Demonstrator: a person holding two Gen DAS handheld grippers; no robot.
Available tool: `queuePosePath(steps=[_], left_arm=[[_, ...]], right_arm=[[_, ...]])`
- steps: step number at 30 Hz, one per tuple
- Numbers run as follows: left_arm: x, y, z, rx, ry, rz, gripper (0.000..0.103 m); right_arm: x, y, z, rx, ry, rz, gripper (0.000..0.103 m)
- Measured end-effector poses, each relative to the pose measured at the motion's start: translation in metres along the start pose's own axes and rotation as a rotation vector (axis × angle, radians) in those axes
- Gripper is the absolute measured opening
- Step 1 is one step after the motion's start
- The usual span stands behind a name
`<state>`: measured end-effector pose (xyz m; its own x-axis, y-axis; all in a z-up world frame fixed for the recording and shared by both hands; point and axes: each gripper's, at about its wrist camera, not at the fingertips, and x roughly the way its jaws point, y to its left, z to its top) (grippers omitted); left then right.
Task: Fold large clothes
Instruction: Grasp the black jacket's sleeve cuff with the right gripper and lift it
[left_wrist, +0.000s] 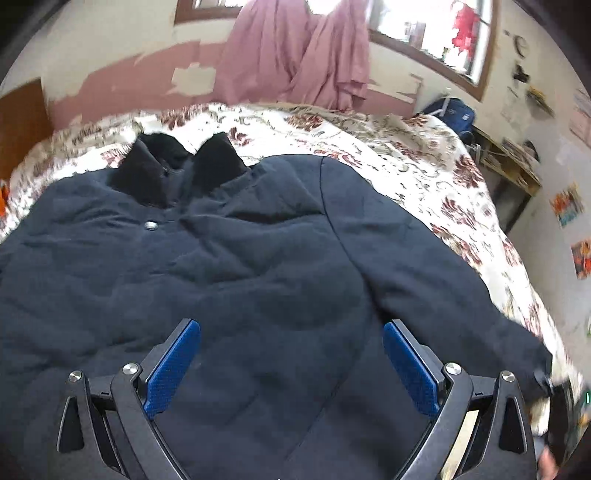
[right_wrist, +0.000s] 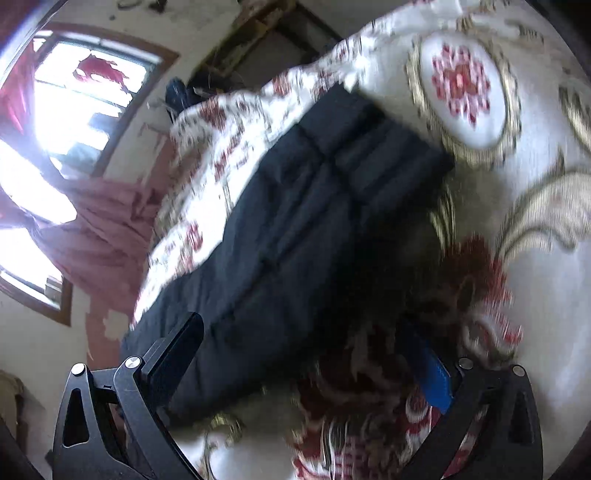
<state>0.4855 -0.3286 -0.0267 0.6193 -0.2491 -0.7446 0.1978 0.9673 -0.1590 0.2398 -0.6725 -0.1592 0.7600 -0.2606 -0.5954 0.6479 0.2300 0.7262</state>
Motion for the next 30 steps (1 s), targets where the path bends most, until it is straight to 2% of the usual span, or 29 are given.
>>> queuePosePath(steps=[3,5,7,8,10,13,15,20,23,24,27,30], left_arm=[[0.033,-0.008,0.005,-0.036,0.039,0.007,0.1],[0.05,-0.014,0.003,-0.03,0.061,0.021,0.1],[0.064,-0.019,-0.002,-0.013,0.084,0.034,0.101],[0.069,-0.019,-0.004,-0.013,0.086,0.04,0.102],[0.073,-0.016,-0.008,-0.027,0.076,0.03,0.103],[0.077,-0.013,-0.011,-0.036,0.066,0.023,0.103],[0.078,-0.016,-0.012,-0.024,0.068,0.041,0.103],[0.067,-0.01,-0.005,-0.049,0.077,0.037,0.103],[0.042,0.008,-0.01,-0.089,0.053,-0.013,0.103],[0.031,0.018,-0.012,-0.092,0.05,-0.042,0.103],[0.006,0.046,-0.014,-0.093,0.055,-0.064,0.103],[-0.015,0.082,-0.013,-0.097,0.056,-0.063,0.103]], right_arm=[[0.007,0.001,0.013,0.055,-0.026,0.025,0.101],[0.008,0.0,0.015,0.084,-0.052,0.042,0.093],[0.011,-0.001,0.018,0.095,-0.068,0.031,0.068],[0.008,-0.005,0.018,0.1,-0.071,0.026,0.062],[0.012,-0.007,0.021,0.113,-0.075,0.025,0.043],[0.01,-0.013,0.024,0.131,-0.066,0.045,0.021],[0.001,-0.018,0.022,0.127,-0.077,0.057,0.013],[-0.029,-0.001,0.021,0.034,-0.155,0.09,0.008],[-0.058,0.023,0.02,-0.057,-0.223,0.145,0.008],[-0.07,0.04,0.018,-0.12,-0.26,0.169,0.008],[-0.097,0.082,0.008,-0.291,-0.328,0.238,0.008],[-0.117,0.131,-0.008,-0.456,-0.355,0.314,0.008]])
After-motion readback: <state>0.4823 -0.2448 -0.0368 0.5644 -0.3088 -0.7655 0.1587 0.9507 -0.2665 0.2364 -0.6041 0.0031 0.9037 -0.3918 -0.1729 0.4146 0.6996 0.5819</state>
